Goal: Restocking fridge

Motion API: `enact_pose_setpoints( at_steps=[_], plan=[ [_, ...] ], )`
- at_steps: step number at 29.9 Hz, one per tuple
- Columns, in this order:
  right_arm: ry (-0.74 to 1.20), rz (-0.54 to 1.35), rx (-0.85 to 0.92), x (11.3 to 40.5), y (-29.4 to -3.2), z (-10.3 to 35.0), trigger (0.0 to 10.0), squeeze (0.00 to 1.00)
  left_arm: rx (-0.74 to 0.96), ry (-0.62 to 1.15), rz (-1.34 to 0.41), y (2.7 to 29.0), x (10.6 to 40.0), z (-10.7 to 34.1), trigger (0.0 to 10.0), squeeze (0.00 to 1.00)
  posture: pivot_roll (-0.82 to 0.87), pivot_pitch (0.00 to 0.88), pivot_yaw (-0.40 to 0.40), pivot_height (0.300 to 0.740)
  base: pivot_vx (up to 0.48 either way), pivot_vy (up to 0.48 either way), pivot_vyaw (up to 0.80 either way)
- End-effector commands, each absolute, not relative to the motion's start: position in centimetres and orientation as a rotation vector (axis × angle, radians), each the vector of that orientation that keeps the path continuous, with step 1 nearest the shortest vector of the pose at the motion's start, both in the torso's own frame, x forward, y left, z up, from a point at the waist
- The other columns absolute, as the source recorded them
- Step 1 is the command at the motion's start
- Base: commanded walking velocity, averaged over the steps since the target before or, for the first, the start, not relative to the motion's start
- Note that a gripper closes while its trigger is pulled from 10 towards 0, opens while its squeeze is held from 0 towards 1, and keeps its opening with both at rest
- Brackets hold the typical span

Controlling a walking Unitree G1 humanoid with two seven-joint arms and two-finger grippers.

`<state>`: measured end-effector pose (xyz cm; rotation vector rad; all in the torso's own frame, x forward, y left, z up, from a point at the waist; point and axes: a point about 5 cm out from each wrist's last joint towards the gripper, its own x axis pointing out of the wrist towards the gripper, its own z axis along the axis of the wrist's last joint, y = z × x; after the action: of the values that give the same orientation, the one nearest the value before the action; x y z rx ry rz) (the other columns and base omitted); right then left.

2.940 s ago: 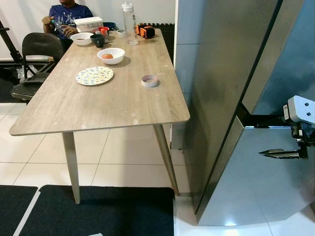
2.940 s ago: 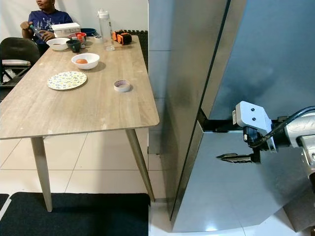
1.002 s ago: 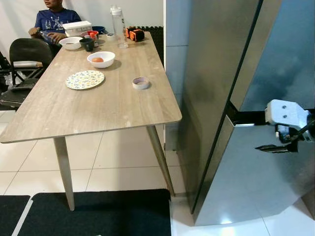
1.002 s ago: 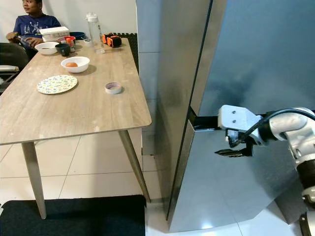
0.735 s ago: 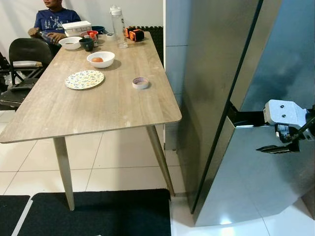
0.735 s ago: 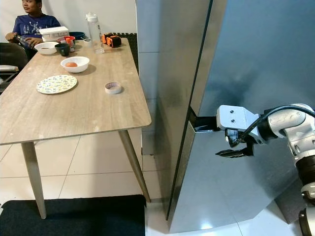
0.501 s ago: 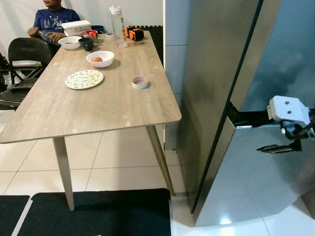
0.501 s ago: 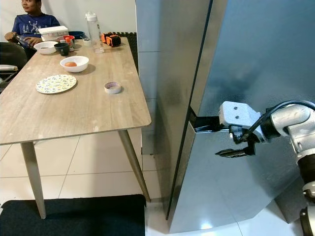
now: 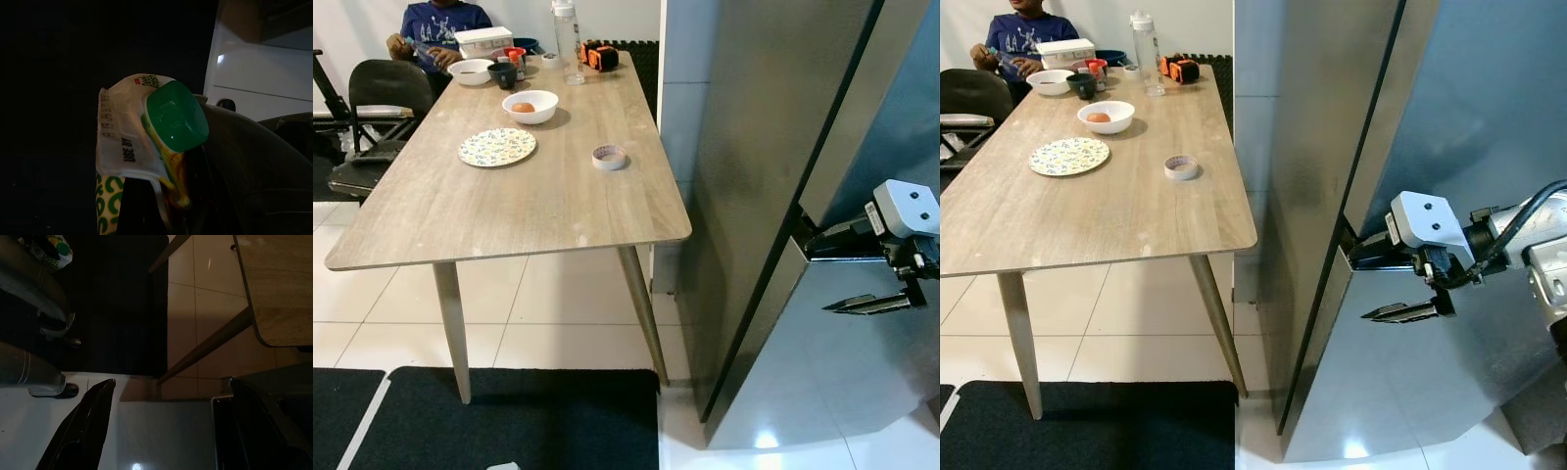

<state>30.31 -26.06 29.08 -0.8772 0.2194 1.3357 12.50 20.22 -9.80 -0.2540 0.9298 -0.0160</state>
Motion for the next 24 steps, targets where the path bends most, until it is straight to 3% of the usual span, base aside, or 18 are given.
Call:
enact_pose_setpoints(
  at_steps=[1, 24],
  plan=[
    [0.227, 1.347, -0.878, 30.0, -26.2, 29.2, 10.0, 0.0, -0.283, 0.988, -0.049, 19.1, 11.1, -10.4, 10.0, 0.0, -0.1, 0.095, -0.031, 0.74, 0.0, 0.0, 0.0],
    [0.486, 1.081, -1.012, 29.3, -31.4, 30.2, 10.0, 0.0, -0.291, 0.991, -0.05, 18.8, 11.0, -10.5, 10.0, 0.0, -0.11, 0.097, -0.036, 0.74, 0.0, 0.0, 0.0]
  ],
)
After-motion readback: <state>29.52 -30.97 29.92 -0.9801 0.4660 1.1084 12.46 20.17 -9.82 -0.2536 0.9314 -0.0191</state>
